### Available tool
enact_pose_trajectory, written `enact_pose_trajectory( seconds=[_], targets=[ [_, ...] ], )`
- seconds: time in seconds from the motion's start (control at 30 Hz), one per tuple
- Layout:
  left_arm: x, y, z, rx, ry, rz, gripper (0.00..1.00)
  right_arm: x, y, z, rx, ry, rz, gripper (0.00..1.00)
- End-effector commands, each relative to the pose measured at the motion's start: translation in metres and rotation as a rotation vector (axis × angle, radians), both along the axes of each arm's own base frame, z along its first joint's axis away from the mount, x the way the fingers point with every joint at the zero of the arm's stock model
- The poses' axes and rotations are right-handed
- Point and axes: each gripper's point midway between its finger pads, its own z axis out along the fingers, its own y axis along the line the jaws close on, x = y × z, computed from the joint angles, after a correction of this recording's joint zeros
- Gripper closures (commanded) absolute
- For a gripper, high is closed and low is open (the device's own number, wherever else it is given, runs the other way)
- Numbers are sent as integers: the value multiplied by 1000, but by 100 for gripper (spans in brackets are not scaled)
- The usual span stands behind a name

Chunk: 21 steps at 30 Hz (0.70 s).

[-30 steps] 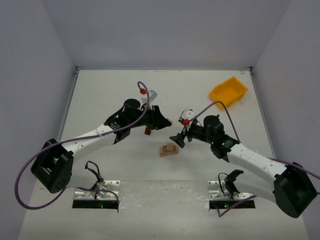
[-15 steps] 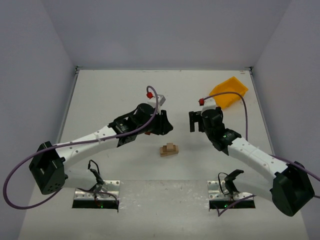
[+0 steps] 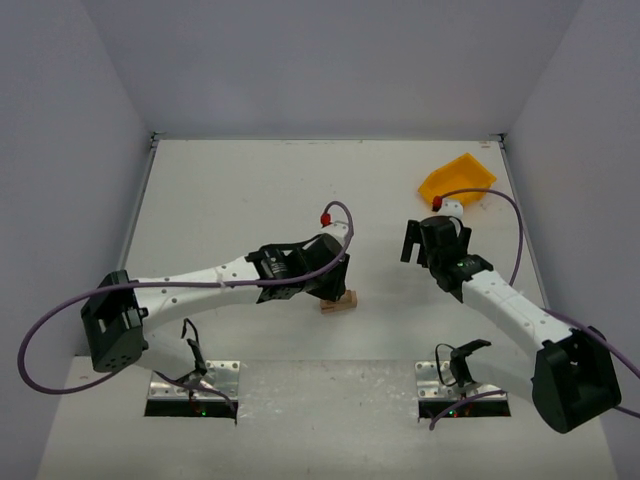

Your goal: Build the wood block tower

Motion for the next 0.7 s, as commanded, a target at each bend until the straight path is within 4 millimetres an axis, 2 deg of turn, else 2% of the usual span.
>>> enact_pose_trajectory(
  seconds=[0.0, 0.37, 0.67],
  targets=[
    [3, -11, 20, -10, -16, 13, 99, 4, -1, 4, 17, -22, -35, 1],
    [4, -18, 11, 89, 7, 35, 97, 6, 0, 2, 11, -6, -24, 1],
    [9, -13, 2, 124, -38, 95, 96, 6, 3, 2, 17, -5, -10, 1]
  ],
)
